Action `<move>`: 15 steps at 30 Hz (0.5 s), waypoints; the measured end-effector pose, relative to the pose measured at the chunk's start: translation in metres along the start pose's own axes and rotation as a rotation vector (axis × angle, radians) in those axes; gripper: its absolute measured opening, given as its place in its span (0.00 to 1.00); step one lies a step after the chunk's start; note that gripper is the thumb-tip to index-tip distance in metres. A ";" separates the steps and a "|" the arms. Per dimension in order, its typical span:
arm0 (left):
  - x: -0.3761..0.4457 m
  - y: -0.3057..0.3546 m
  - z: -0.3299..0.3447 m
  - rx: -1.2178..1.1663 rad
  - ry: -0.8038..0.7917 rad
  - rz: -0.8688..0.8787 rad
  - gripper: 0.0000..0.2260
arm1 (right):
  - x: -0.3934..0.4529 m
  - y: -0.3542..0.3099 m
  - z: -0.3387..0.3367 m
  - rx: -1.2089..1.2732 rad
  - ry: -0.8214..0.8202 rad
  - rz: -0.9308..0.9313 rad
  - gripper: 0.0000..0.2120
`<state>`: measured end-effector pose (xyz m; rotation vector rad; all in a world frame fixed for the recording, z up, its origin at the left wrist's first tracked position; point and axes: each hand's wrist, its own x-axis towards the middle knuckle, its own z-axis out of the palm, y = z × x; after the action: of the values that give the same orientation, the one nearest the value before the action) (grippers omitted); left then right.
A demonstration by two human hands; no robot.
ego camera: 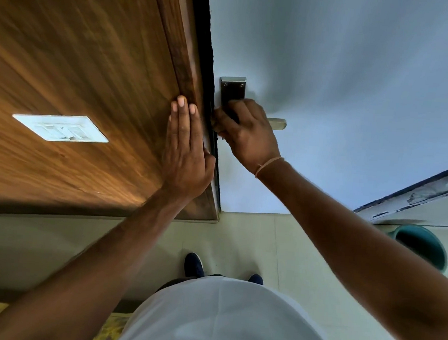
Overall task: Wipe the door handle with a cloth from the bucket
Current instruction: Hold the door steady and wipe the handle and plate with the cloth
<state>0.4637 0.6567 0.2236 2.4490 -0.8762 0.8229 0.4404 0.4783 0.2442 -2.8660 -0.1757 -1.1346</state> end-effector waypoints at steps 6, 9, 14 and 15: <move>-0.001 -0.001 -0.001 0.011 -0.008 -0.002 0.42 | 0.012 0.007 0.001 -0.086 -0.132 -0.223 0.12; -0.001 -0.001 -0.001 0.008 0.010 0.001 0.41 | 0.002 0.014 -0.005 -0.032 -0.102 -0.065 0.14; -0.001 0.000 -0.005 0.023 -0.022 -0.002 0.41 | -0.020 0.019 -0.010 -0.072 -0.053 0.185 0.19; -0.001 0.000 -0.005 0.022 -0.022 0.001 0.41 | -0.019 0.017 -0.009 -0.093 -0.057 0.197 0.19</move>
<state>0.4610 0.6604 0.2264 2.4814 -0.8813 0.8112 0.4222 0.4589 0.2377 -2.9168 0.1586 -1.0522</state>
